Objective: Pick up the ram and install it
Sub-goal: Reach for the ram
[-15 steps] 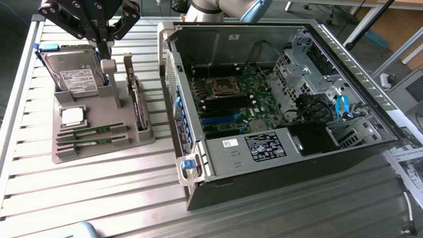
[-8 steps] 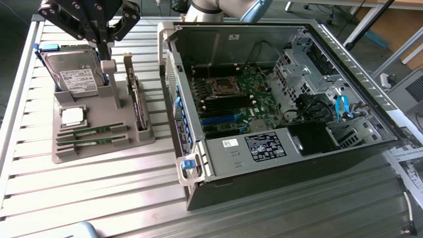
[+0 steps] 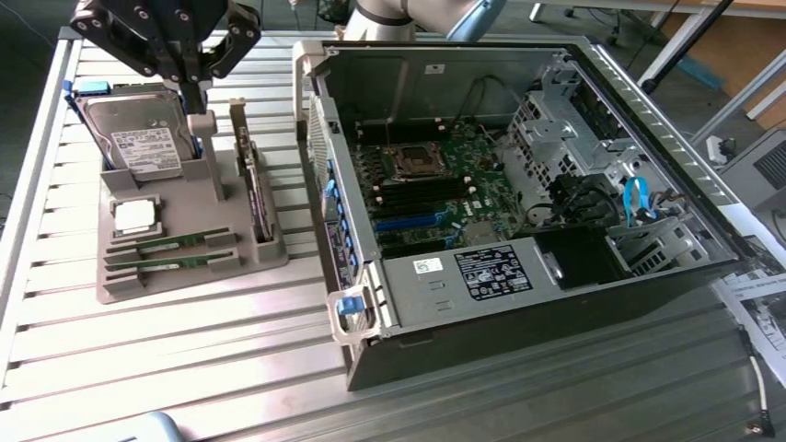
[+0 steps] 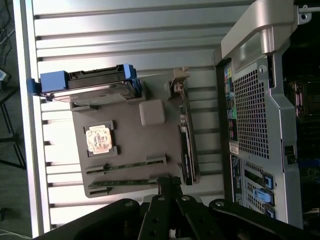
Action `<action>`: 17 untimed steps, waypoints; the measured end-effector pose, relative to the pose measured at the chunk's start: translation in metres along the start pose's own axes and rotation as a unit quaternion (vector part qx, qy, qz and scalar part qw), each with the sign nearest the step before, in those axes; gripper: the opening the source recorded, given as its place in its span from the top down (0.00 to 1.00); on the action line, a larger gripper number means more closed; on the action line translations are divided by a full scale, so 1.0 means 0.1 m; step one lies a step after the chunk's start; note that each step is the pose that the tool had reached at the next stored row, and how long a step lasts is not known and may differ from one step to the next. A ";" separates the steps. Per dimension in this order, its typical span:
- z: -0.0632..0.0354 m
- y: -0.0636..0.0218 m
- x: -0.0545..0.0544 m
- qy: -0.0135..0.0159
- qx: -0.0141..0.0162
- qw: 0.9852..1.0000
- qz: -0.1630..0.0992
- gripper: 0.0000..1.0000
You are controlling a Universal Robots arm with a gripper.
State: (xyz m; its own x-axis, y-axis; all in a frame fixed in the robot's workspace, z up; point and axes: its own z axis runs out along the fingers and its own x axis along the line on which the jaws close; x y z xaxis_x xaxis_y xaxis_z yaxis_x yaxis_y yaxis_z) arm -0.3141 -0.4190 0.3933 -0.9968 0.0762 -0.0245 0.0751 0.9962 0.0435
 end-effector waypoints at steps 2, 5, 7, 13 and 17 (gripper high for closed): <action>-0.001 -0.009 0.00 0.000 0.000 1.000 0.000 0.89; -0.001 -0.022 0.00 0.000 0.000 1.000 0.000 0.89; -0.001 -0.032 0.00 0.000 0.000 1.000 0.000 0.89; -0.002 -0.057 0.00 0.000 0.000 1.000 0.000 0.89; -0.003 -0.071 -0.01 0.000 0.000 1.000 0.000 0.89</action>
State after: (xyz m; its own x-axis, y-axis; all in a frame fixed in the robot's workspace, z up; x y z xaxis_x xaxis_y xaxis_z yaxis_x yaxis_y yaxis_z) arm -0.3141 -0.4262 0.3932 -0.9968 0.0762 -0.0245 0.0751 0.9962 0.0435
